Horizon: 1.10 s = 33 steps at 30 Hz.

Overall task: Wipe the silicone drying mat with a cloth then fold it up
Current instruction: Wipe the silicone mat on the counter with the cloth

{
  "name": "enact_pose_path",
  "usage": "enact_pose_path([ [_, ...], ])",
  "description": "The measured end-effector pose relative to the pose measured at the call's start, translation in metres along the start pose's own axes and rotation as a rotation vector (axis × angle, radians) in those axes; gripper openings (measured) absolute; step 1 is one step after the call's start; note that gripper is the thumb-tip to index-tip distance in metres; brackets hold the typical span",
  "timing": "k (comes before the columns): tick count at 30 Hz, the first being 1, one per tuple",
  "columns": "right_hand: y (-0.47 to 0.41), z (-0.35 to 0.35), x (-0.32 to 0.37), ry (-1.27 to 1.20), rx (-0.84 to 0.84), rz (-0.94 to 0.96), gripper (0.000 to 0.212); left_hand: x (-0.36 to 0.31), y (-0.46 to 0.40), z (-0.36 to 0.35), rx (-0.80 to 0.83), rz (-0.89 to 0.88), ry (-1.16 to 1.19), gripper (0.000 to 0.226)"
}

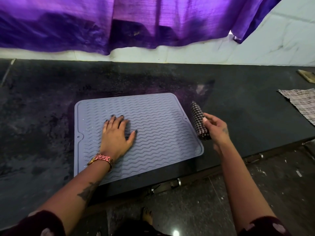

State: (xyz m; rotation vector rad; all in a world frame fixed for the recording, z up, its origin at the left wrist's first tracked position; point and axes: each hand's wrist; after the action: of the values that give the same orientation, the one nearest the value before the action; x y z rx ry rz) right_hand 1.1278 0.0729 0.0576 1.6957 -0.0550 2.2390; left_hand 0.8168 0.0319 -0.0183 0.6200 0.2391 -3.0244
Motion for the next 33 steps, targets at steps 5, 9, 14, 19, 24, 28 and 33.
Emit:
enact_pose_path([
  [5,0.009,0.020,-0.007,0.172,-0.175,-0.052,0.033,0.000,0.000,0.000,-0.004,-0.001,0.006,0.070],
  [9,0.037,0.009,-0.020,0.592,-0.328,-0.066,0.034,0.000,0.000,0.000,0.000,-0.004,-0.004,0.070],
  [14,0.061,-0.027,-0.028,0.862,-0.351,0.052,0.039,0.000,0.000,0.001,0.006,-0.009,-0.008,0.070],
  [19,0.054,-0.032,-0.026,0.894,-0.334,0.138,0.038,-0.001,0.000,0.001,0.007,-0.007,-0.006,0.070],
  [24,0.037,-0.039,-0.022,0.879,-0.289,0.212,0.038,-0.001,0.000,0.001,0.021,0.000,-0.017,0.071],
  [28,0.019,-0.053,-0.013,0.891,-0.249,0.241,0.037,-0.001,0.001,0.002,0.010,0.007,-0.007,0.070],
  [33,0.009,-0.080,0.005,0.899,-0.161,0.230,0.037,-0.002,0.000,0.001,0.008,0.007,-0.005,0.069],
])
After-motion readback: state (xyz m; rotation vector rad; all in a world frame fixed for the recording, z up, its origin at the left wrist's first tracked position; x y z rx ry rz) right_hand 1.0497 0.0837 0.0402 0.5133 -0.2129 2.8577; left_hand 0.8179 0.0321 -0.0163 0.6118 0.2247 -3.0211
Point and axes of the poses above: each hand's wrist, its own y-axis away from the middle knuckle, its own z-axis out of the back of the hand, x = y × z, and after that the axes turned 4 degrees about y, right-handed
